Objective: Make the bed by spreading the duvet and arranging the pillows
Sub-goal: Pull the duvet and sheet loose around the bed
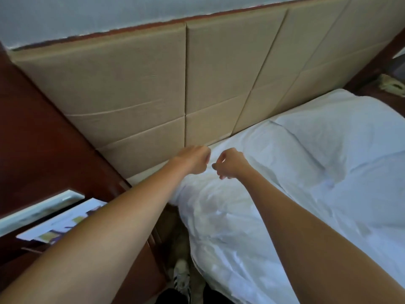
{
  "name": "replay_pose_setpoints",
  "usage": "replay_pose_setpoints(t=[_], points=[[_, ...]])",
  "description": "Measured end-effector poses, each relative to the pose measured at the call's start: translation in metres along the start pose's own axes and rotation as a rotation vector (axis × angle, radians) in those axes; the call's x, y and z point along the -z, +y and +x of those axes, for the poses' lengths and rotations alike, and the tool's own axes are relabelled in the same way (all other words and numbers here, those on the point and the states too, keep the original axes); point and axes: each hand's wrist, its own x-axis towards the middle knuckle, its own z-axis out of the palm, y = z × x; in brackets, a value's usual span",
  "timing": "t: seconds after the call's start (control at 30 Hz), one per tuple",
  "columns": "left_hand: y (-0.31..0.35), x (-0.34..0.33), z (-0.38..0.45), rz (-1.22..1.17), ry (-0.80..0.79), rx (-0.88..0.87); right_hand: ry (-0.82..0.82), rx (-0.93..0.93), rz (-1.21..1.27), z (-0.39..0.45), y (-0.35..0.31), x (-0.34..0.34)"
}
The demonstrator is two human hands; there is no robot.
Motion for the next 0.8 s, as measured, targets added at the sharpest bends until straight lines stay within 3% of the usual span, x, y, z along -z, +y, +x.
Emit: replay_pose_setpoints(t=[0.27, 0.57, 0.8], points=[[0.035, -0.023, 0.062, 0.054, -0.112, 0.005, -0.002, -0.093, -0.009, 0.06, 0.058, 0.033], [0.114, -0.052, 0.158, 0.193, -0.095, -0.054, 0.048, -0.129, -0.135, 0.139, 0.148, 0.084], [0.108, -0.11, 0.221, 0.203, -0.155, -0.034, -0.015, -0.131, -0.184, 0.188, 0.223, 0.066]])
